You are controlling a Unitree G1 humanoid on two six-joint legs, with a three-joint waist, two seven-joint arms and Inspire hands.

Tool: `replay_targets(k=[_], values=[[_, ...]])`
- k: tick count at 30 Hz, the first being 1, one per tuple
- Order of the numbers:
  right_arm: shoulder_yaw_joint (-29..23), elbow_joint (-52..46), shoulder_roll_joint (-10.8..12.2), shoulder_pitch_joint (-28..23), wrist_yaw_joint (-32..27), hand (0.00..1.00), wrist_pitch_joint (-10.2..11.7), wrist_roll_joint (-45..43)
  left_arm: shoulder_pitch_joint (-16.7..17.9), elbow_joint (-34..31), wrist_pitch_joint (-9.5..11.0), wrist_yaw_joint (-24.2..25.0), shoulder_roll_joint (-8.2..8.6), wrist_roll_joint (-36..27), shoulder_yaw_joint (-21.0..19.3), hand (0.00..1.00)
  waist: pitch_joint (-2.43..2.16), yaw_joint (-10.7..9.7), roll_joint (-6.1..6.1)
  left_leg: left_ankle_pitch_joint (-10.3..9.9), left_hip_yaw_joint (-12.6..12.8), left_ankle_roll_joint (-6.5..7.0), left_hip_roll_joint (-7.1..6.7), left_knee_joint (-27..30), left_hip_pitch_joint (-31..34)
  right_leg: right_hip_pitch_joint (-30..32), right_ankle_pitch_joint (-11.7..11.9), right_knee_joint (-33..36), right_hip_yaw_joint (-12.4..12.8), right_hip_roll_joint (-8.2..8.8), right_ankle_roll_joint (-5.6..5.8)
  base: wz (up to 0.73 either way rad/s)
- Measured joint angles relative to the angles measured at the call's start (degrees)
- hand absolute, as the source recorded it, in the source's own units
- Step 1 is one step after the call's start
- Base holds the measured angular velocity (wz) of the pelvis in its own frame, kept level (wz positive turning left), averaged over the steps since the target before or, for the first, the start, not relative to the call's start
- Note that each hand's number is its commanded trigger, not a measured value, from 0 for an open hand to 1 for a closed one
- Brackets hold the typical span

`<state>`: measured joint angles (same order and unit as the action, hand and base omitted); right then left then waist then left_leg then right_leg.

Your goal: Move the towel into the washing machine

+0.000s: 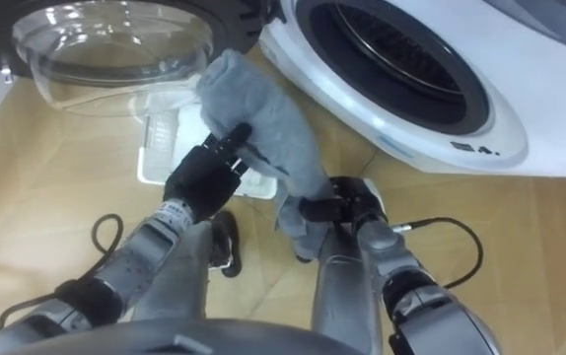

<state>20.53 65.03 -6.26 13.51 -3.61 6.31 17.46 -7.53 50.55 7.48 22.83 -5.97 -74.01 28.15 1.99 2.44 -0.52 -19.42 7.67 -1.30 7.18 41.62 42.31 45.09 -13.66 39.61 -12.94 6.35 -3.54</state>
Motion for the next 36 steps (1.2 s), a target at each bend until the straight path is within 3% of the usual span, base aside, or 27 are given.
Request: replay_targets(k=[5,12,17,24,31,36], values=[[-3.7,-0.1,-0.3,0.0,-1.0,1.0,-0.2,7.9,0.8,1.4,-0.4,-6.9,0.0,7.1,-3.6,0.0,0.64,1.2,-0.79,0.0,0.0,0.03,-0.07,0.0,0.4,0.3,-0.1,-0.2,0.0,0.12,0.12,0.0],[-8.5,0.1,-2.1,0.6,-2.2,1.0,-1.2,18.8,1.6,2.0,-0.8,-16.7,-0.3,16.0,-8.1,0.0,0.65,2.4,-0.97,0.5,-0.2,0.39,-0.96,0.0,2.2,2.2,-0.2,0.7,-0.4,1.25,0.25,0.07],[-10.8,1.4,-2.2,1.2,-2.6,1.0,-1.3,23.0,1.8,4.6,-0.8,-20.7,-0.37,21.9,-11.1,0.0,0.64,2.4,-0.96,0.6,-0.1,0.49,-1.01,-0.2,2.2,2.1,-0.2,0.3,-0.5,1.32,0.32,0.01],[-12.8,4.2,-2.5,2.2,-1.9,1.0,-2.3,27.8,2.3,5.1,-0.9,-24.9,-0.1,22.4,-12.3,0.0,0.62,2.4,-0.91,0.7,0.0,0.62,-0.99,-0.2,2.1,1.8,-0.1,0.1,-0.6,1.38,0.44,0.01],[-15.1,4.4,-3.0,2.6,-1.1,1.0,-3.7,36.4,2.3,5.7,-1.0,-25.8,-0.52,22.3,-12.3,0.0,0.74,2.3,-0.68,0.7,0.4,0.63,-1.08,0.9,1.9,2.2,-0.1,1.3,0.0,1.56,0.42,-0.02],[-15.3,3.7,-5.8,5.8,-0.4,1.0,-7.0,43.0,2.4,4.5,-1.1,-26.4,-2.6,21.8,-12.4,0.0,0.96,2.0,1.29,0.7,1.2,0.79,-1.35,2.0,2.4,3.4,-0.5,3.5,0.9,2.37,0.23,-0.02]])
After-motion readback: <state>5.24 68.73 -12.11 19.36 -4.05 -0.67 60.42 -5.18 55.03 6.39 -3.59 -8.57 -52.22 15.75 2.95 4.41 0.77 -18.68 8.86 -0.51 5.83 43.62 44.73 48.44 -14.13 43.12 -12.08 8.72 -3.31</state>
